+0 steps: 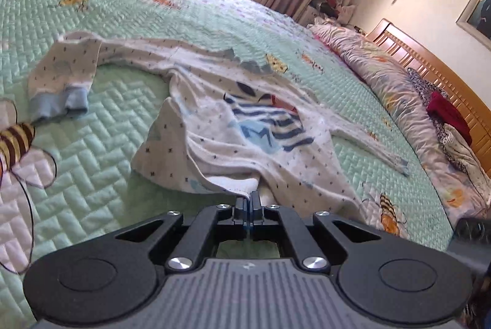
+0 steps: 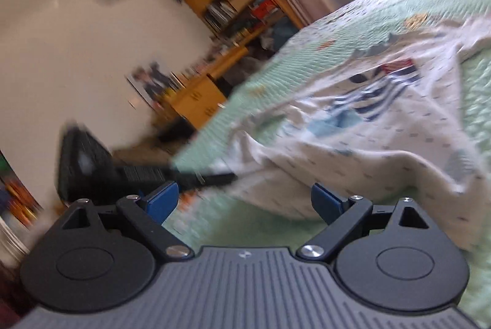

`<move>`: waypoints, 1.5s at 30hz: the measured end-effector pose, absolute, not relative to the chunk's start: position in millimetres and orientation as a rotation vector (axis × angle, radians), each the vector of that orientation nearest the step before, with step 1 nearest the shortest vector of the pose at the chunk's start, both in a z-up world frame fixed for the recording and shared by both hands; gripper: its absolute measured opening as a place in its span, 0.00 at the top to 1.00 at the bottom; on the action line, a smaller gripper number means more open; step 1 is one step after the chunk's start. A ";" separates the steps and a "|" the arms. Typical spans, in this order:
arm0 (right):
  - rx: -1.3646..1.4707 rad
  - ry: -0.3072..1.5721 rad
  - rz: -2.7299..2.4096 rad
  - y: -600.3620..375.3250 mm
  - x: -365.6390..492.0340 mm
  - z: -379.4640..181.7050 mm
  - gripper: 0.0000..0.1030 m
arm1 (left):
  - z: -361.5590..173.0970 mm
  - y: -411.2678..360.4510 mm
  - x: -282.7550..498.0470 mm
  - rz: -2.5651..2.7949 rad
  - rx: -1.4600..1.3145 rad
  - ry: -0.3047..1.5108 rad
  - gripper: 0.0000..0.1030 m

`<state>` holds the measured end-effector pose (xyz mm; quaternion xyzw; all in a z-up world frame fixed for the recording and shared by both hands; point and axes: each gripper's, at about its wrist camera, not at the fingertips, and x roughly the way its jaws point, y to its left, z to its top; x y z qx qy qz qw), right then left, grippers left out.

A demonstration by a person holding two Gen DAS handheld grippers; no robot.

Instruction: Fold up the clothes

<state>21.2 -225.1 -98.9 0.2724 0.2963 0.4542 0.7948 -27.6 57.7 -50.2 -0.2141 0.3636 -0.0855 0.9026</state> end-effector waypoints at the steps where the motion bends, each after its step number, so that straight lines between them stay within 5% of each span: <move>1: 0.645 0.648 1.001 -223.0 28.9 -100.2 0.09 | -51.1 57.2 -27.8 -0.180 -0.445 0.754 1.00; 7: 1.031 0.819 1.048 -205.1 64.7 -135.4 0.09 | -47.3 64.1 -27.1 -0.180 -0.474 0.739 1.00; 12: 0.993 0.900 0.866 -208.1 85.1 -137.7 0.10 | -44.5 73.6 -27.7 -0.156 -0.493 0.723 1.00; 18: 0.282 0.447 0.602 -207.3 89.3 -57.6 0.08 | -46.2 76.3 -26.5 -0.154 -0.496 0.737 1.00; 23: 0.379 0.607 0.695 -229.1 99.3 -62.1 0.08 | -48.9 72.4 -26.6 -0.171 -0.499 0.755 1.00; 29: 0.416 0.577 0.677 -259.9 43.7 -66.5 0.08 | -43.5 73.0 -26.7 -0.180 -0.520 0.747 1.00; 38: -0.554 0.408 0.594 -192.6 -42.9 -86.6 0.08 | -48.9 73.9 -25.7 -0.162 -0.538 0.769 1.00; 40: -0.636 0.419 0.614 -183.5 -43.2 -91.7 0.16 | -46.0 72.3 -26.2 -0.173 -0.541 0.765 1.00; 42: -0.639 0.467 0.650 -177.0 -33.7 -93.6 0.34 | -39.9 70.1 -26.0 -0.189 -0.538 0.753 1.00; 45: -0.711 0.498 0.674 -164.4 -22.2 -96.4 0.39 | -30.2 69.7 -22.3 -0.209 -0.553 0.731 1.00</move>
